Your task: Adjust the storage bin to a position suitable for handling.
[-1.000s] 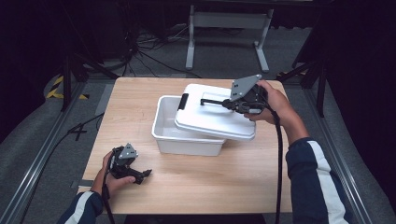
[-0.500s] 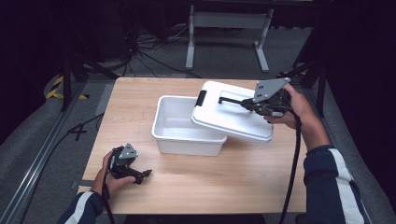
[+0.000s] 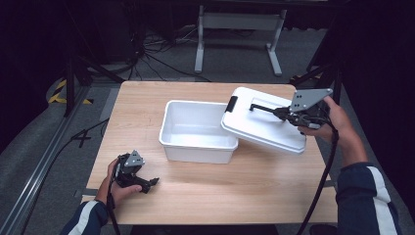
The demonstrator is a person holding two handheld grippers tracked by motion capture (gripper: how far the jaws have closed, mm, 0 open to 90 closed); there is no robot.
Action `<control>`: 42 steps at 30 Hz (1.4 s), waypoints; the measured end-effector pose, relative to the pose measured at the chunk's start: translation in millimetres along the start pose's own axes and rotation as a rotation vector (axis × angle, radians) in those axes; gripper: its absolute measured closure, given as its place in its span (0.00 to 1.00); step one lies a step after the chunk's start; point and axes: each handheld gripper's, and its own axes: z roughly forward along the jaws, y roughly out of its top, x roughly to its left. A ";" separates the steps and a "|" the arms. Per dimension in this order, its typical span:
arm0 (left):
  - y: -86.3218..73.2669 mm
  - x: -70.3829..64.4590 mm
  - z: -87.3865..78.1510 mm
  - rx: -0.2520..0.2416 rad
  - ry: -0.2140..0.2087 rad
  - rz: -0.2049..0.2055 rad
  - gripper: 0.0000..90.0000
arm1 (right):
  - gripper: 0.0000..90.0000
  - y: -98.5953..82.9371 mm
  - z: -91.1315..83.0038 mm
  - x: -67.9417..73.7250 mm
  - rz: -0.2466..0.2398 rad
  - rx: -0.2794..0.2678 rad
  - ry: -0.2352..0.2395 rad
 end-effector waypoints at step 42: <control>0.0 0.0 0.0 0.000 0.000 0.000 0.00 | 0.94 -91.6 46.9 0.9 0.173 0.106 0.036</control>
